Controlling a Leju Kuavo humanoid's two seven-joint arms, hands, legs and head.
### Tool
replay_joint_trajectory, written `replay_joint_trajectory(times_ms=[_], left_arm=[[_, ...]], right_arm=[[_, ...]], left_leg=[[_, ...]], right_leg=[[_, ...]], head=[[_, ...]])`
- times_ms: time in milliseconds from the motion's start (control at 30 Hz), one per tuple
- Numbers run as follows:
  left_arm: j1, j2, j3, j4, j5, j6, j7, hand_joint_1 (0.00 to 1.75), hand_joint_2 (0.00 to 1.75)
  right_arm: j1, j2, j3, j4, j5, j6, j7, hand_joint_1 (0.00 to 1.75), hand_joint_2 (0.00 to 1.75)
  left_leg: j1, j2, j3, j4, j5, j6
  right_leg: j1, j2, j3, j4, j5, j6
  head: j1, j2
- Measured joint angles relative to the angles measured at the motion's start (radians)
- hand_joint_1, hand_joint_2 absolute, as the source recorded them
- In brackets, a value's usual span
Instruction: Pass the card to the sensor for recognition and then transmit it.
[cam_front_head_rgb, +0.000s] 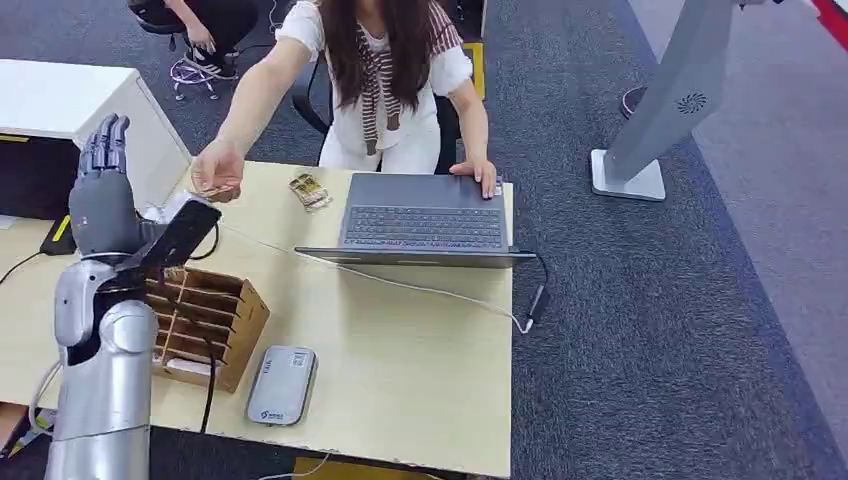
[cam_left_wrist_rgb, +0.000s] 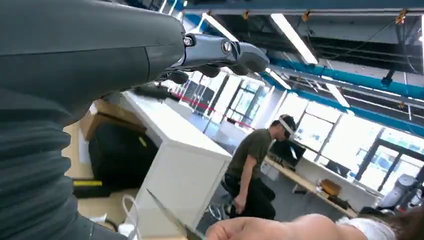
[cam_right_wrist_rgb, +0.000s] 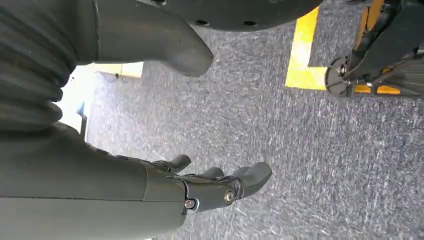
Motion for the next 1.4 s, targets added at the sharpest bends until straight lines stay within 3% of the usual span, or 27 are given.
replay_joint_trajectory(times_ms=[367,400,433,1133,1267,1400], left_arm=[[-0.049,0.024,-0.048,0.039,-0.096,0.034,0.048,0.00,1.75],[-0.054,0.027,-0.052,0.044,-0.104,0.039,0.052,1.54,1.75],[-0.058,0.029,-0.057,0.048,-0.107,0.041,0.055,1.75,1.75],[-0.072,0.029,-0.097,0.108,-0.112,0.060,0.059,1.75,1.75],[-0.051,0.019,-0.098,0.104,-0.065,0.084,0.026,1.75,1.75],[0.036,-0.003,-0.111,0.053,-0.004,0.120,-0.040,1.75,1.75]], right_arm=[[-0.002,-0.011,0.015,0.003,0.018,0.014,0.008,0.00,1.75],[-0.003,-0.012,0.018,0.003,0.018,0.015,0.008,0.00,1.75],[-0.003,-0.013,0.019,0.003,0.018,0.015,0.010,0.00,1.75],[-0.005,-0.023,0.033,0.005,0.019,0.032,0.011,0.00,1.75],[-0.005,-0.023,0.033,0.005,0.018,0.028,0.009,0.00,1.75],[-0.004,-0.022,0.033,0.005,0.013,0.020,0.011,0.00,1.75]], left_leg=[[0.000,0.000,-0.001,0.000,0.000,0.001],[0.000,0.001,-0.001,0.000,0.000,0.001],[0.000,0.001,-0.001,0.000,0.000,0.001],[0.000,0.000,-0.001,0.000,0.000,0.001],[0.000,0.000,-0.001,0.000,0.000,0.001],[0.000,0.000,-0.001,0.000,0.000,0.001]], right_leg=[[0.000,0.000,-0.001,0.000,0.000,0.000],[0.000,0.001,-0.001,0.000,0.000,0.000],[0.000,0.001,-0.001,0.000,0.000,0.000],[0.000,0.000,-0.001,0.000,0.000,0.000],[0.000,0.001,-0.001,0.000,0.000,0.000],[0.000,0.000,-0.001,0.000,0.000,0.000]], head=[[0.000,0.000],[0.000,0.000],[0.000,0.000],[0.000,0.000],[0.000,0.000],[0.000,0.000]])
